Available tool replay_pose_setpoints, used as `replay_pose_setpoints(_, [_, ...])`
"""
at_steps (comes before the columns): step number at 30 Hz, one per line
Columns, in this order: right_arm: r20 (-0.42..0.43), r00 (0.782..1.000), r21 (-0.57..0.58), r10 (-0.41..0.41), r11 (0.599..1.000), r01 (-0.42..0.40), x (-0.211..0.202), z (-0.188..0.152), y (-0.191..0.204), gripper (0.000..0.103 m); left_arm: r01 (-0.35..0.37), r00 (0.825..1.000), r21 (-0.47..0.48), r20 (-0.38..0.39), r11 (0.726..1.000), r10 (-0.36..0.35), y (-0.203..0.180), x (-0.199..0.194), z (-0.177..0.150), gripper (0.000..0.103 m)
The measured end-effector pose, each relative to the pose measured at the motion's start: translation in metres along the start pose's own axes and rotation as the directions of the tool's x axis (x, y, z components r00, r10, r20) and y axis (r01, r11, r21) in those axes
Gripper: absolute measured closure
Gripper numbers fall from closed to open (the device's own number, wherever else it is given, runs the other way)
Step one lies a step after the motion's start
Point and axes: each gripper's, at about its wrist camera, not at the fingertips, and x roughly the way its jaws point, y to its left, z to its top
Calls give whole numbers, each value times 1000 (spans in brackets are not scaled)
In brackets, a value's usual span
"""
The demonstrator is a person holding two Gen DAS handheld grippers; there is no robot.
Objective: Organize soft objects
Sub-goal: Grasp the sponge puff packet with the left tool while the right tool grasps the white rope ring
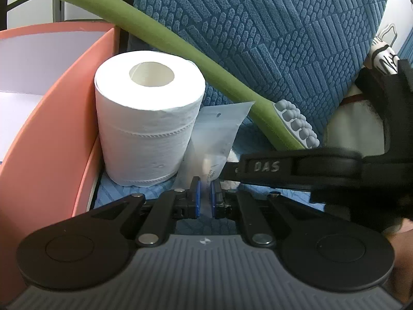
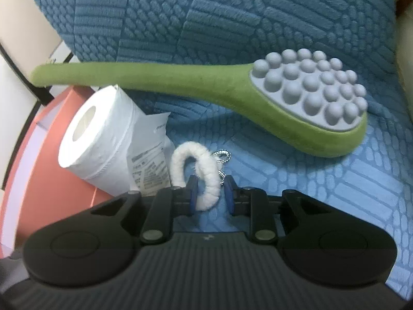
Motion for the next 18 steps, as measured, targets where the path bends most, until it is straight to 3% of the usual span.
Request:
replay_pose_setpoints(6, [4, 999, -61, -35, 997, 36, 7, -1, 12, 90, 7, 1000, -6, -8, 1000, -7, 1, 0, 0, 94])
replay_pose_setpoints(18, [67, 988, -88, -137, 986, 143, -30, -10, 15, 92, 24, 1000, 43, 15, 999, -25, -10, -20, -4, 95])
